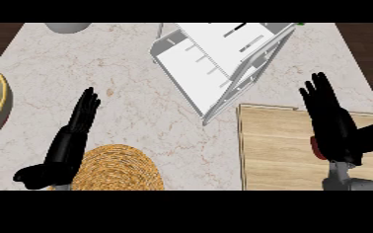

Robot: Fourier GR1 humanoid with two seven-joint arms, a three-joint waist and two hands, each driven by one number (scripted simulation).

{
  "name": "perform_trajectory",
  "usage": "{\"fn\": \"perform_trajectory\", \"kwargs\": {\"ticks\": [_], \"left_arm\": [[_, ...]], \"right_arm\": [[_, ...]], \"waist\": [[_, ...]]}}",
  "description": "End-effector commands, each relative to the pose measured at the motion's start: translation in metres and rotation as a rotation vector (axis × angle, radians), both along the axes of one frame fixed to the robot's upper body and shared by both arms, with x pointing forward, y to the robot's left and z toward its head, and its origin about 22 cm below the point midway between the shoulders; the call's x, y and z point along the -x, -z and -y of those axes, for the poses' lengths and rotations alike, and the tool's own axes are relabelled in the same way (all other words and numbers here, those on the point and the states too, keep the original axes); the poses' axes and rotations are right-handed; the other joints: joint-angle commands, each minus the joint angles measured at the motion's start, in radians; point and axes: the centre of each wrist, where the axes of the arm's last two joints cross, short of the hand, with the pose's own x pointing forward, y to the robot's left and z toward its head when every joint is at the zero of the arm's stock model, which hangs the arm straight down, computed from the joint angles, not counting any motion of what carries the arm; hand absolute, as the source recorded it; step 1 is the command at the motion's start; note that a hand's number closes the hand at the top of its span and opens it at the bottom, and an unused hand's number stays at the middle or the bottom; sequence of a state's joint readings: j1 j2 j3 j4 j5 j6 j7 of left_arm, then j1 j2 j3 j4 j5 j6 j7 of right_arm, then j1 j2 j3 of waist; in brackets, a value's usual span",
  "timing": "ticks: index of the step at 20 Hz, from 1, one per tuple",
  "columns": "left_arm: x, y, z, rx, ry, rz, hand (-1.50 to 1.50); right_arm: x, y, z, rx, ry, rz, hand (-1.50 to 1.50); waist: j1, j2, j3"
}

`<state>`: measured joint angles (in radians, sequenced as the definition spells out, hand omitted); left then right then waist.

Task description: Pick the bell pepper from the tray and place it in the tiered basket

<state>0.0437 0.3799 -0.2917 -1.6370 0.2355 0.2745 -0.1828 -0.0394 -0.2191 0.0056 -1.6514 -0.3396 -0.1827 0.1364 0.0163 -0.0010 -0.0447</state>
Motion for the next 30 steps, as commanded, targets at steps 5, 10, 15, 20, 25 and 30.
{"fn": "perform_trajectory", "kwargs": {"ticks": [5,10,15,20,25,30], "left_arm": [[0.024,0.045,-0.033,-0.04,-0.227,-0.278,0.0],[0.034,0.062,-0.015,0.001,-0.26,-0.361,0.0],[0.013,0.059,0.013,-0.038,-0.221,-0.388,0.0],[0.019,0.065,-0.009,-0.042,-0.237,-0.395,0.0],[0.018,0.057,-0.008,-0.04,-0.225,-0.382,0.0],[0.02,0.061,0.001,-0.027,-0.229,-0.372,0.0]], "right_arm": [[0.022,-0.047,0.118,0.04,0.323,0.366,1.5],[0.069,0.039,0.155,-0.295,0.877,0.001,-1.5],[0.117,0.041,0.193,-0.29,0.861,0.216,-1.5],[0.15,0.017,0.224,-0.132,0.563,-0.025,-1.5],[0.149,-0.022,0.218,0.113,0.296,-0.197,-1.5],[0.15,-0.06,0.213,0.342,0.203,-0.33,-1.5]], "waist": [[-0.067,0.001,0.05],[-0.085,0.008,0.052],[-0.04,0.0,0.046],[-0.038,0.001,0.044],[-0.033,0.001,0.042],[-0.033,0.001,0.041]]}}
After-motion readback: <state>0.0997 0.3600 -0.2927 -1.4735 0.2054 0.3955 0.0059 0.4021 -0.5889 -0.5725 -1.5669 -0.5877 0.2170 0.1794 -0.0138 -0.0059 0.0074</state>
